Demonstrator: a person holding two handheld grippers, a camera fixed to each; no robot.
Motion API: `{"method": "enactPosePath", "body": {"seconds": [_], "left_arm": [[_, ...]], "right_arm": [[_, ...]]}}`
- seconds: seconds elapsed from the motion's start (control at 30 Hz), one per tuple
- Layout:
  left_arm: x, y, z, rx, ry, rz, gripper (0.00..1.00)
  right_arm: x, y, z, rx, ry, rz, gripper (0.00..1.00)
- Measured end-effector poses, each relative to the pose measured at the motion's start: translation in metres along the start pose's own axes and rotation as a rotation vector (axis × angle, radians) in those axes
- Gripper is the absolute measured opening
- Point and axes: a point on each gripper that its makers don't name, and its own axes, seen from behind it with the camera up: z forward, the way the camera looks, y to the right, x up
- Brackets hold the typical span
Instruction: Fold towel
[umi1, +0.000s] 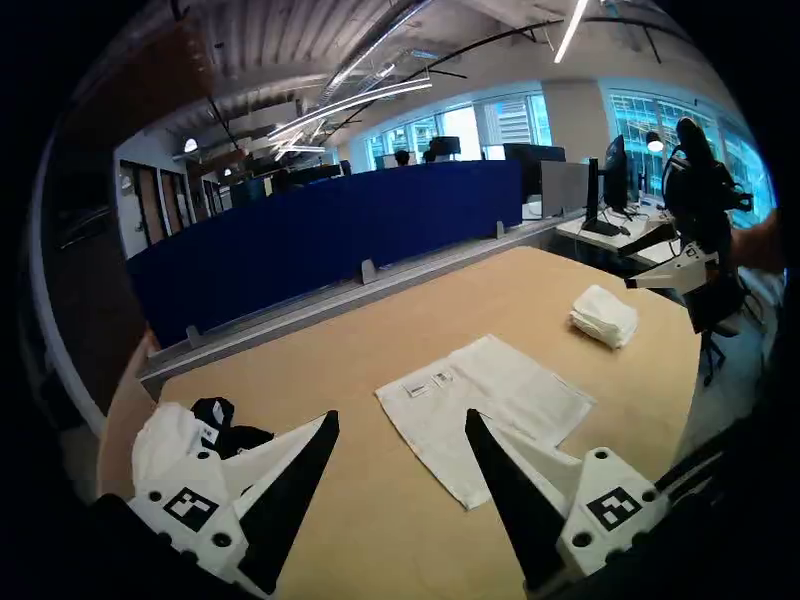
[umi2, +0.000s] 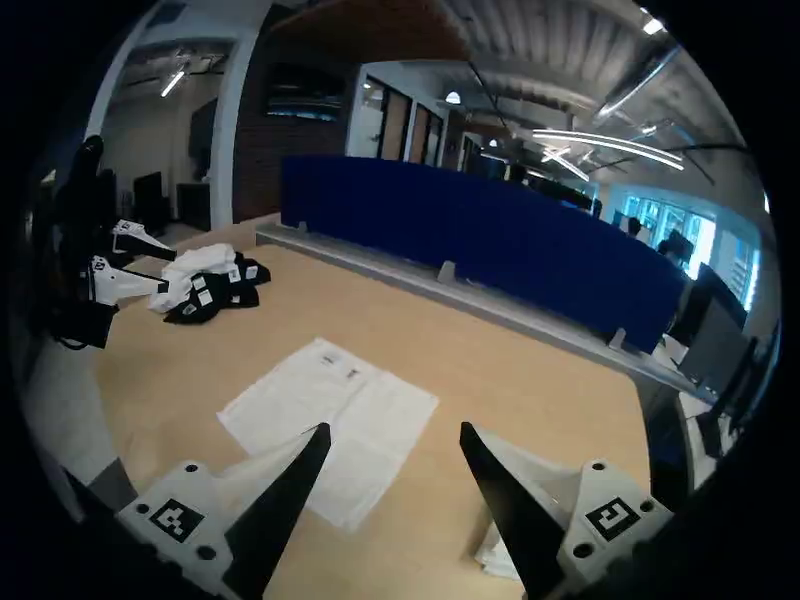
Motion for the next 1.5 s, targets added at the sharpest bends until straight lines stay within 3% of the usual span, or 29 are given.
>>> {"method": "enactPosePath", "body": {"seconds": [0.2,0.6,0.9,1.1,1.5], "left_arm": [[-0.033,0.012,0.014,-0.035,-0.06,0.007,0.94],[-0.116,0.042,0.049,-0.121,-0.237,-0.026,0.94],[-0.159,0.059,0.068,-0.185,-0.35,-0.043,0.94],[-0.172,0.067,0.077,-0.215,-0.388,-0.047,0.94],[-0.186,0.079,0.079,-0.256,-0.45,-0.034,0.92]], "right_arm": [[-0.036,-0.008,0.021,0.029,-0.061,-0.01,1.0],[-0.106,-0.025,0.067,0.081,-0.183,-0.022,1.0],[-0.153,-0.033,0.083,0.106,-0.277,-0.031,1.0],[-0.174,-0.039,0.086,0.122,-0.317,-0.014,1.0],[-0.192,-0.045,0.089,0.145,-0.345,-0.007,0.98]]}}
